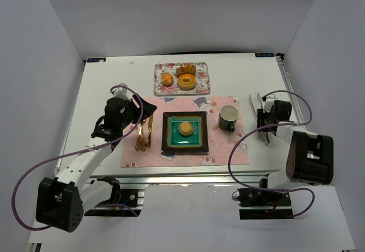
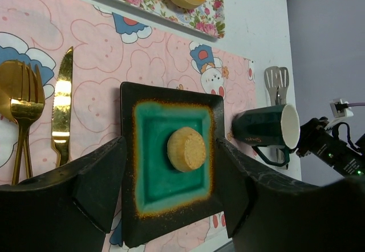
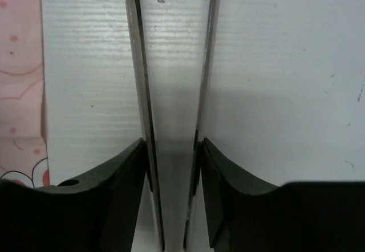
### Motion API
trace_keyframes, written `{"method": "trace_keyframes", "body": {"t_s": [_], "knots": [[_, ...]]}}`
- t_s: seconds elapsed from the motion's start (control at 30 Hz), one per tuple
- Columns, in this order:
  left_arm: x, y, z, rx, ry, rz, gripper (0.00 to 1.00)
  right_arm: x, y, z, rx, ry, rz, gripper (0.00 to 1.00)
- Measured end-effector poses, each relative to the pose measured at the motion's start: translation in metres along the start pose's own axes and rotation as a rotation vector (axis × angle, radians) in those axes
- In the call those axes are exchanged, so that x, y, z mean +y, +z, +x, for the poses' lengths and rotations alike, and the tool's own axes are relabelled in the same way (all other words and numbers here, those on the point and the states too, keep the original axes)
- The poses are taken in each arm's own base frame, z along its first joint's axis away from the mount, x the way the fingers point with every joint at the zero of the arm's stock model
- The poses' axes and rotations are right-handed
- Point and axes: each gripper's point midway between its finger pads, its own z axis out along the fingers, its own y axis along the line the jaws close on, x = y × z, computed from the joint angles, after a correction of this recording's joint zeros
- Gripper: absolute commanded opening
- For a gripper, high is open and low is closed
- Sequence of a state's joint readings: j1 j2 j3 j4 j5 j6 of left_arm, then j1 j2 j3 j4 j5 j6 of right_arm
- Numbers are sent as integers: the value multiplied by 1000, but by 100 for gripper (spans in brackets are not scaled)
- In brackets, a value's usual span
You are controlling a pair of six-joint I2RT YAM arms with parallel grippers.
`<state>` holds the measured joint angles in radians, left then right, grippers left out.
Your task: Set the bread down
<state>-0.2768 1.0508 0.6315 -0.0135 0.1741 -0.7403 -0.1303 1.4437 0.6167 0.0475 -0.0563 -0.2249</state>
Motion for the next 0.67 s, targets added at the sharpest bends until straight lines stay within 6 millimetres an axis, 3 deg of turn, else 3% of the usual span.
{"method": "trace_keyframes", "body": {"t_s": [0.03,0.07,0.23,0.27,0.33,0.37,0.43,0.57,0.67], "knots": [[0,0,0,0,0,2,73,0,2,6,19,1,-9,51],[-1,0,0,1,0,3,73,-1,4,5,15,3,-18,62],[-1,0,-1,-2,1,7,74,-5,1,8,26,-1,-30,67],[-1,0,-1,-2,1,7,74,-6,-2,9,34,-1,-34,81],[-2,0,-1,-1,4,8,74,-5,-9,4,35,-6,-43,90],[-2,0,0,1,5,8,74,-5,-14,-3,23,-19,-51,89],[-2,0,1,5,7,10,74,-5,-27,-26,-27,-46,-64,89],[-3,-1,2,14,7,17,73,-10,-61,-103,-188,-82,-48,90],[-5,-2,3,17,7,25,62,-13,-85,-152,-285,-63,-42,89]]}}
